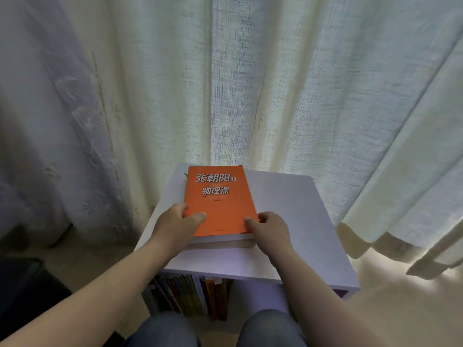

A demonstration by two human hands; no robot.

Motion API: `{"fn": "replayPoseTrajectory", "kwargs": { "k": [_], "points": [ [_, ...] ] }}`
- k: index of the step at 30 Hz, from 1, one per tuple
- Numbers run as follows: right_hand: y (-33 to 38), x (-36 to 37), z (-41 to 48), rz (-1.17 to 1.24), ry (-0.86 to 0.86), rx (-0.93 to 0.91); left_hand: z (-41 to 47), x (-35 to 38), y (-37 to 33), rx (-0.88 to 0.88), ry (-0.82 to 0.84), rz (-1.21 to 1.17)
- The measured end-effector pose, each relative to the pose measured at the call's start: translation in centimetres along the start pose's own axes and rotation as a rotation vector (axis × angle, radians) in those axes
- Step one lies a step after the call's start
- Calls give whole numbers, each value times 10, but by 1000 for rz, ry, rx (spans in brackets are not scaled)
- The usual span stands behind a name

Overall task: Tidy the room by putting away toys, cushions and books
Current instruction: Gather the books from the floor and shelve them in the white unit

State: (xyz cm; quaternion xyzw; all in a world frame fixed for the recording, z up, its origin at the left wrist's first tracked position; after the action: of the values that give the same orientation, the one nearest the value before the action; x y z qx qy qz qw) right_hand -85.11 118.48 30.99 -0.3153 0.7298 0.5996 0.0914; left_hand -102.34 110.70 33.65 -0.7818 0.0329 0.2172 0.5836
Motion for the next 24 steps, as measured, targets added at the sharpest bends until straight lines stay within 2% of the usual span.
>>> {"fn": "replayPoseTrajectory", "kwargs": {
  "k": [7,12,16,24],
  "points": [
    [-32,-31,2,307,93,79,1,31,-8,10,73,86],
    [-70,-62,-16,331,-13,84,-10,68,-22,64,154,155],
    [-101,-92,-37,445,-50,151,-19,101,-31,112,231,261],
    [-130,-131,-71,240,-55,85,-27,146,-32,163,298,302]
  ]
}}
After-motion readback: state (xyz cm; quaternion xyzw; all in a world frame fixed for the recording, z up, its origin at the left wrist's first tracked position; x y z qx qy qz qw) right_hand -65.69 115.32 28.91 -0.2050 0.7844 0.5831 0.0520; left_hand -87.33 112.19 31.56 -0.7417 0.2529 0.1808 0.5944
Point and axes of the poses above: each hand's wrist, its own z-axis towards the middle knuckle, its own x-axis out of the palm, y = z × x, the point moved 1 cm from there along z, towards the middle knuckle, and after that the axes turned 9 degrees about y, right-handed, at the moved point
